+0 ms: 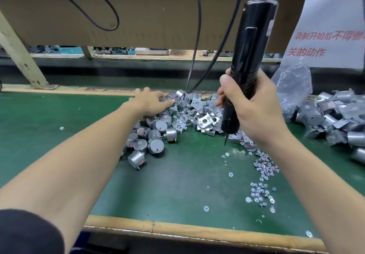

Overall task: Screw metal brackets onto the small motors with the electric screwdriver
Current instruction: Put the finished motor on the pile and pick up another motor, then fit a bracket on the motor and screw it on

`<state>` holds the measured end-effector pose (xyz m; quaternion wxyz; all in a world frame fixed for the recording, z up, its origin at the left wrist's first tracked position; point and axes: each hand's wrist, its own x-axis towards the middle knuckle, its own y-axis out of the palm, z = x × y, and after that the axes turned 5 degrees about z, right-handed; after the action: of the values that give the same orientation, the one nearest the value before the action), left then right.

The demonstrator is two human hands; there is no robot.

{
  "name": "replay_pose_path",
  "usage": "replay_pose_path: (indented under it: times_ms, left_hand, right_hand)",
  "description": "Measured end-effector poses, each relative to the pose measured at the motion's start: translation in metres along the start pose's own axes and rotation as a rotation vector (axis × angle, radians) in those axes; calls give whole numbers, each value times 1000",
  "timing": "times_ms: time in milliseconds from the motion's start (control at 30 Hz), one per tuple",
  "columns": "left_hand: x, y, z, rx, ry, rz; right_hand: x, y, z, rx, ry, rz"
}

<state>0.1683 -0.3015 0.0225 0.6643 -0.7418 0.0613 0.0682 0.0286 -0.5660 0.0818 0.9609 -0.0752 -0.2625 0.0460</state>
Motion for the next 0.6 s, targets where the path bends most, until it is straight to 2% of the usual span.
replay_pose_path:
  times_ms: [100,267,433,600]
  left_hand:
    - [-4,12,-2,-33,-33,-37]
    - [-23,15,-5,-18,15,49]
    - [-55,16,-9,-2,66,86]
    - [-89,20,-17,38,121,50]
  right_hand:
    - [1,-5,0,9,5,-5]
    - [3,-8,5,6,20,-25]
    - [4,-11,22,61,-45,-40]
    - [5,-13,36,118,-107,-29]
